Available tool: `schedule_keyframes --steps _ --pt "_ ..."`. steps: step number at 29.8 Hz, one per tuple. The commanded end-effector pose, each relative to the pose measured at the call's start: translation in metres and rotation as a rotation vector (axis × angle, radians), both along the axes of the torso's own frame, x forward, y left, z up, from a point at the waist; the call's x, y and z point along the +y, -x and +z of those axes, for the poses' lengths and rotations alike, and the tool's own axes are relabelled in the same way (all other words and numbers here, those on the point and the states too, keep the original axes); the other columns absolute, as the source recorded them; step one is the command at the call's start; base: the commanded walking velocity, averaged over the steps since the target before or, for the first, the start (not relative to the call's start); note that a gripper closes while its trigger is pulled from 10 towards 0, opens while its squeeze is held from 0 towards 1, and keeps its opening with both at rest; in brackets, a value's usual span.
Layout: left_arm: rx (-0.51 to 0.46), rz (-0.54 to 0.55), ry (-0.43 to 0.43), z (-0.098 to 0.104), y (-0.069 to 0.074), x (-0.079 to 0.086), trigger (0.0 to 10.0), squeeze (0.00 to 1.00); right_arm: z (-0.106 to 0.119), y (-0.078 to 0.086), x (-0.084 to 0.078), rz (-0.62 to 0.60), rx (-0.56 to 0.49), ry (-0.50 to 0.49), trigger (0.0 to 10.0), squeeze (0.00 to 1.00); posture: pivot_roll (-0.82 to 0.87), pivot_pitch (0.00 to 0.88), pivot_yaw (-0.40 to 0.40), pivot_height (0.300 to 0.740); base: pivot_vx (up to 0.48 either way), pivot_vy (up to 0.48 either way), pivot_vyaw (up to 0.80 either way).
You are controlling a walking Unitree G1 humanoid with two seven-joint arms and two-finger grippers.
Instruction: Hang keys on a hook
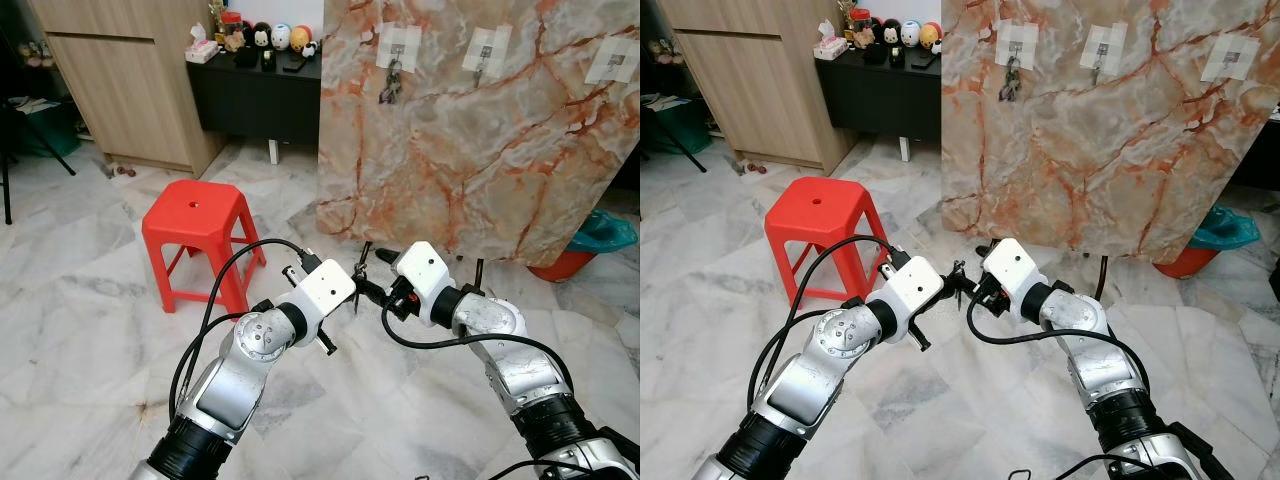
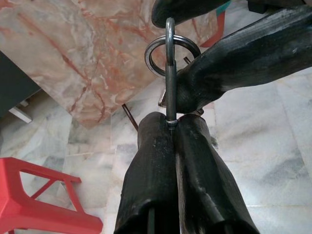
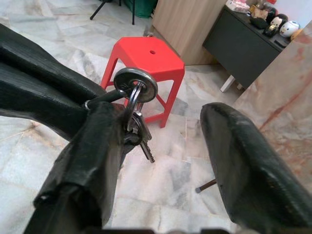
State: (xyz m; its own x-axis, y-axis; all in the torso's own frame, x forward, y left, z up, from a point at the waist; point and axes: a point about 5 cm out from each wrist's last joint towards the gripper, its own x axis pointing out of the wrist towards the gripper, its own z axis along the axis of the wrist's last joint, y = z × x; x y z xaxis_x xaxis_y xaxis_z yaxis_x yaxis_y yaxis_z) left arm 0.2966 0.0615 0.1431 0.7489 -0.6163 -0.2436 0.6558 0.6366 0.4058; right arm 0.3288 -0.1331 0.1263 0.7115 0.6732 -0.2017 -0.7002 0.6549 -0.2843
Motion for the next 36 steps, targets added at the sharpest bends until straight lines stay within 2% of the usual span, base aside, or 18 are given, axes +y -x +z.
schedule_keyframes --steps 1,15,36 --pt "-0.008 -0.023 0.006 0.0048 0.0016 -0.0048 10.0 0.0 0.0096 -0.0034 -0.0005 0.0 -0.037 -0.016 0.0 0.0 -0.02 0.0 -0.065 0.74 0.0 0.0 0.0" --pt "0.003 -0.014 -0.046 -0.0024 0.0007 0.0017 10.0 0.0 0.0146 -0.0025 0.0006 0.027 -0.048 -0.038 0.0 0.0 -0.02 0.0 -0.065 0.74 0.0 0.0 0.0" --pt "0.002 -0.013 -0.047 -0.0021 0.0003 0.0019 10.0 0.0 0.0144 -0.0025 0.0006 0.028 -0.047 -0.038 0.0 0.0 -0.02 0.0 -0.065 0.74 0.0 0.0 0.0"
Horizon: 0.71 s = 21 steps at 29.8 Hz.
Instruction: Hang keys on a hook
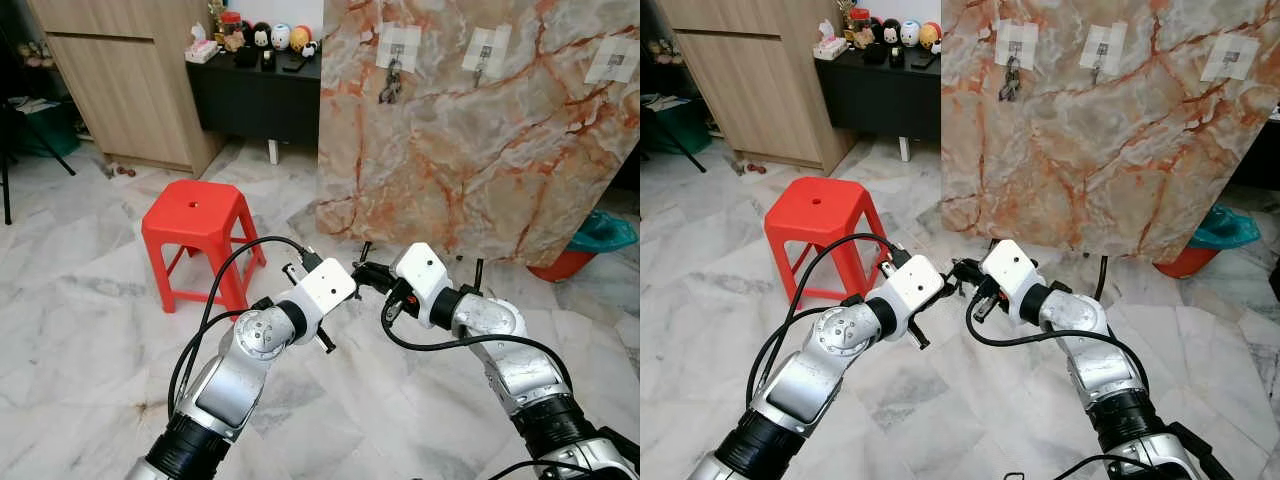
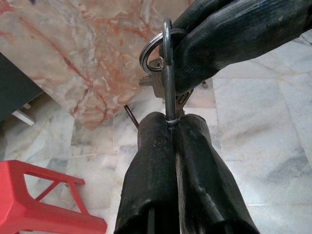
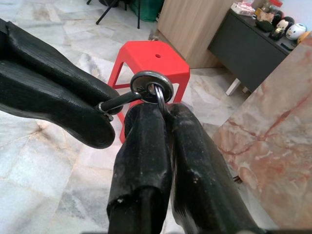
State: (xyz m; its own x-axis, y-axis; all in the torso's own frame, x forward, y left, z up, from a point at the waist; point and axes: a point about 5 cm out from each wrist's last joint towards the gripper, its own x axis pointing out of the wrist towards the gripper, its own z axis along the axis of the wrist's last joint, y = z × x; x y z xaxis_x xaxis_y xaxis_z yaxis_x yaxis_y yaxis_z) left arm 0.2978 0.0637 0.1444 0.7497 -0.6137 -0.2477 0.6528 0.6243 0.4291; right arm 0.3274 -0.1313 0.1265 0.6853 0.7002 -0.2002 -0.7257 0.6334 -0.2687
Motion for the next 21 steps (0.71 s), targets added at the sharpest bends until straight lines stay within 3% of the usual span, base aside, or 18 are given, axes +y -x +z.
schedule_keyframes --steps 1,12,13,15,21 --pt "0.016 -0.008 -0.024 -0.0035 0.0015 -0.0003 10.0 0.0 0.0142 -0.0039 -0.0013 -0.008 -0.057 -0.027 0.0 0.0 -0.02 0.0 -0.065 0.74 0.0 0.0 0.0" --pt "0.014 -0.007 -0.024 -0.0031 0.0012 -0.0001 10.0 0.0 0.0142 -0.0038 -0.0012 -0.006 -0.055 -0.027 0.0 0.0 -0.02 0.0 -0.065 0.74 0.0 0.0 0.0" --pt "0.009 -0.014 -0.039 -0.0045 0.0012 0.0004 10.0 1.0 0.0133 -0.0008 0.0011 0.037 -0.032 -0.034 0.0 0.0 -0.02 0.0 -0.07 0.74 0.0 0.0 0.0" --pt "0.002 -0.025 -0.086 -0.0085 0.0015 0.0026 10.0 1.0 0.0115 0.0043 0.0052 0.109 0.01 -0.045 0.0 0.0 -0.02 0.0 -0.07 0.74 0.0 0.0 0.0" --pt "-0.003 -0.007 -0.111 -0.0107 0.0002 0.0069 10.0 1.0 0.0105 0.0059 0.0054 0.125 0.022 -0.041 0.0 0.0 -0.02 0.0 -0.071 0.74 0.0 0.0 0.0"
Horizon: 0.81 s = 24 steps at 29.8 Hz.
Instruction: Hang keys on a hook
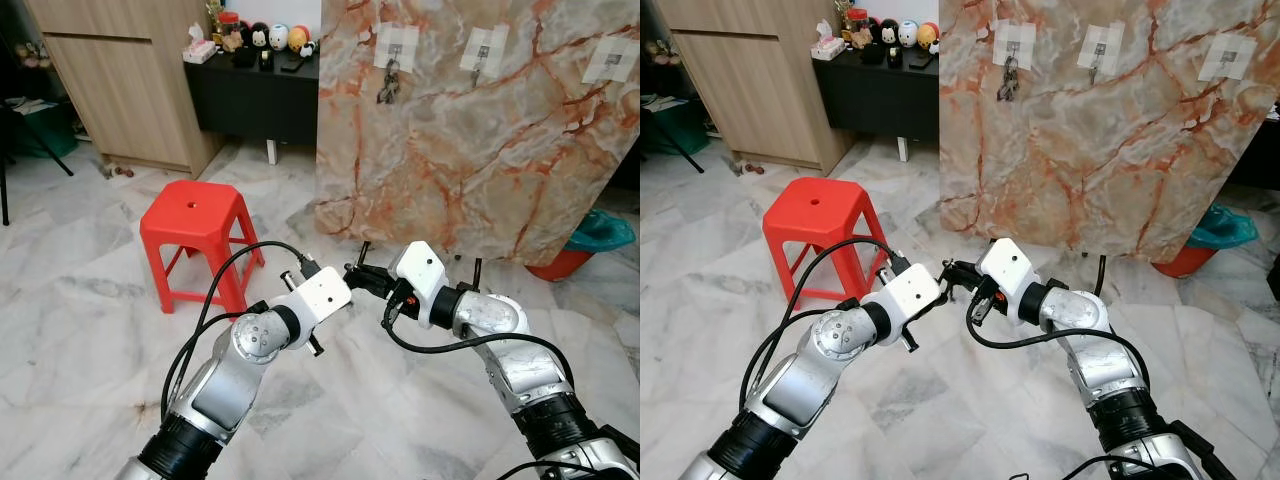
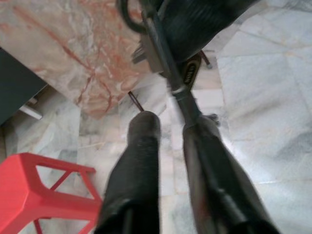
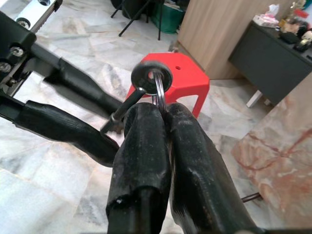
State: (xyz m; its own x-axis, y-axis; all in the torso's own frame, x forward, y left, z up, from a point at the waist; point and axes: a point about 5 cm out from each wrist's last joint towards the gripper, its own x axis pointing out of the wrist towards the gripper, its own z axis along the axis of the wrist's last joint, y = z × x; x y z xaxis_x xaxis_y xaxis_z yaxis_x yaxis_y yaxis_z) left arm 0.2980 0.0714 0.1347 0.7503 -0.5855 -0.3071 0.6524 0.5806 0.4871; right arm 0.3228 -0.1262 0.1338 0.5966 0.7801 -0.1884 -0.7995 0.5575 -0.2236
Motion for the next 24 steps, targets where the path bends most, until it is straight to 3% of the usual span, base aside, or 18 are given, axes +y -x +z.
schedule_keyframes --steps 1,8,9,11,13,14,19,22,24 --pt "-0.005 -0.006 -0.015 -0.001 0.0 0.0 10.0 1.0 0.003 0.001 0.0 0.012 -0.005 -0.001 0.0 0.0 -0.02 0.0 -0.071 0.74 0.0 0.0 0.0" --pt "-0.026 0.003 -0.059 -0.002 -0.002 0.003 10.0 1.0 -0.002 0.003 -0.002 0.019 0.046 0.022 0.0 0.0 -0.02 0.0 -0.071 0.74 0.0 0.0 0.0" --pt "-0.057 0.006 -0.134 -0.005 -0.003 0.009 10.0 1.0 -0.005 0.003 -0.004 0.017 0.07 0.043 0.0 0.0 -0.02 0.0 -0.073 0.74 0.0 0.0 0.0" --pt "-0.112 0.041 -0.201 -0.006 -0.006 0.018 10.0 1.0 -0.013 0.002 -0.01 0.002 0.115 0.112 0.0 0.0 -0.02 0.0 -0.076 0.74 0.0 0.0 0.0" --pt "-0.12 0.056 -0.198 -0.005 -0.007 0.02 10.0 1.0 -0.015 0.002 -0.012 0.003 0.12 0.131 0.0 0.0 -0.02 0.0 -0.077 0.74 0.0 0.0 0.0" --pt "-0.122 0.05 -0.191 -0.004 -0.007 0.02 10.0 0.0 -0.015 0.0 -0.014 -0.011 0.131 0.136 0.0 0.0 -0.02 0.0 -0.077 0.74 0.0 0.0 0.0" --pt "-0.127 0.037 -0.179 -0.002 -0.007 0.018 10.0 0.0 -0.022 -0.004 -0.017 -0.018 0.212 0.208 0.0 0.0 -0.02 0.0 -0.082 0.74 0.0 0.0 0.0" --pt "-0.124 0.027 -0.177 -0.003 -0.006 0.017 10.0 0.0 -0.024 -0.002 -0.018 0.034 0.211 0.288 0.0 0.0 -0.02 0.0 -0.082 0.74 0.0 0.0 0.0" --pt "-0.124 0.027 -0.177 -0.003 -0.006 0.017 10.0 0.0 -0.024 -0.002 -0.018 0.034 0.211 0.288 0.0 0.0 -0.02 0.0 -0.082 0.74 0.0 0.0 0.0"
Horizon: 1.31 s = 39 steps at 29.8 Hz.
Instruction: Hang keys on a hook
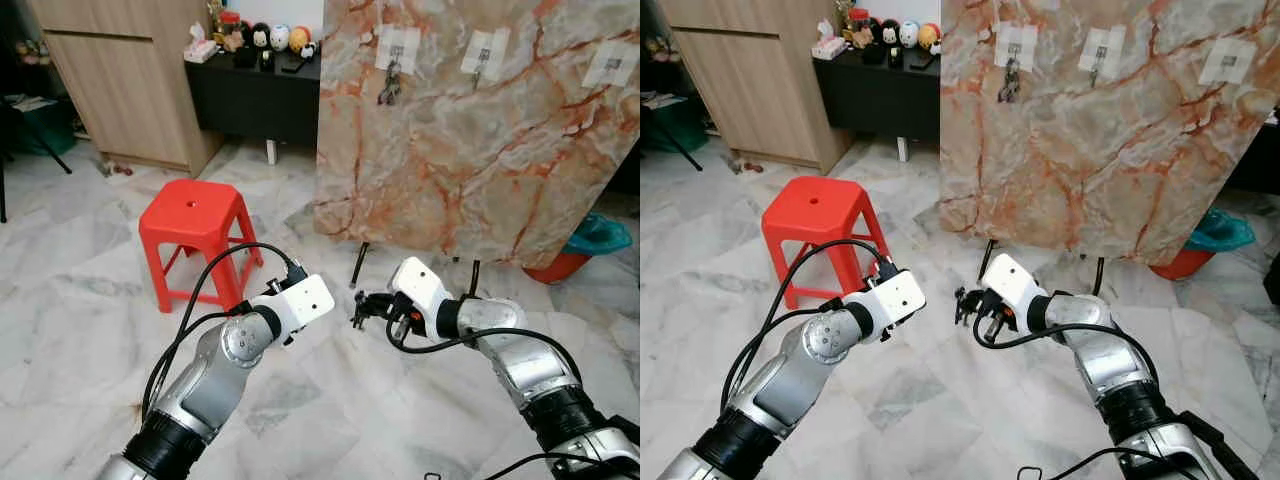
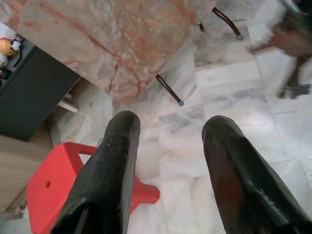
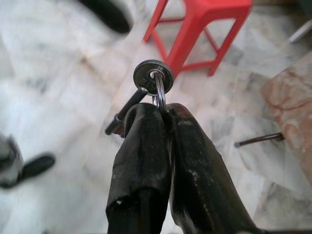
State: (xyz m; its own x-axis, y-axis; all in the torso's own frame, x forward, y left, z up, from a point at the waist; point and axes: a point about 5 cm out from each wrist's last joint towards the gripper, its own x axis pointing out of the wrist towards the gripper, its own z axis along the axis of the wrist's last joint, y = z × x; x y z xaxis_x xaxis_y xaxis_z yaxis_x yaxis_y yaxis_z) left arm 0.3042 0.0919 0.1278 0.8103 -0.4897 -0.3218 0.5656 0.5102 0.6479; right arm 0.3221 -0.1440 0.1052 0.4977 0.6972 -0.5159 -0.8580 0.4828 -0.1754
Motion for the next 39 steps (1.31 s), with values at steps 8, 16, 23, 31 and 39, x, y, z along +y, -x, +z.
schedule_keyframes --steps 8,16,23,31,39 --pt "0.028 -0.091 -0.006 -0.004 0.007 -0.011 10.0 0.0 -0.023 0.015 -0.018 0.221 0.102 0.321 0.0 0.0 -0.02 0.0 -0.083 0.74 0.0 0.0 0.0" --pt "0.056 -0.097 0.01 -0.009 0.008 -0.013 10.0 0.0 -0.077 0.027 -0.039 0.048 0.217 0.483 0.0 0.0 -0.04 0.0 -0.079 0.74 0.0 0.0 0.0" --pt "0.073 -0.095 0.035 -0.012 0.012 -0.013 10.0 0.0 -0.122 0.049 -0.04 -0.447 0.368 0.228 0.0 0.0 -0.05 0.0 -0.069 0.74 0.0 0.0 0.0" --pt "0.072 -0.1 0.046 -0.008 0.012 -0.012 10.0 0.0 -0.163 0.094 -0.044 -0.979 0.605 -0.027 0.0 0.0 -0.03 0.0 -0.049 0.74 0.0 0.0 0.0" --pt "0.078 -0.112 0.044 -0.008 0.013 -0.01 10.0 0.0 -0.179 0.121 -0.054 -0.753 0.53 0.377 0.0 0.0 -0.03 0.0 -0.036 0.74 0.0 0.0 0.0"
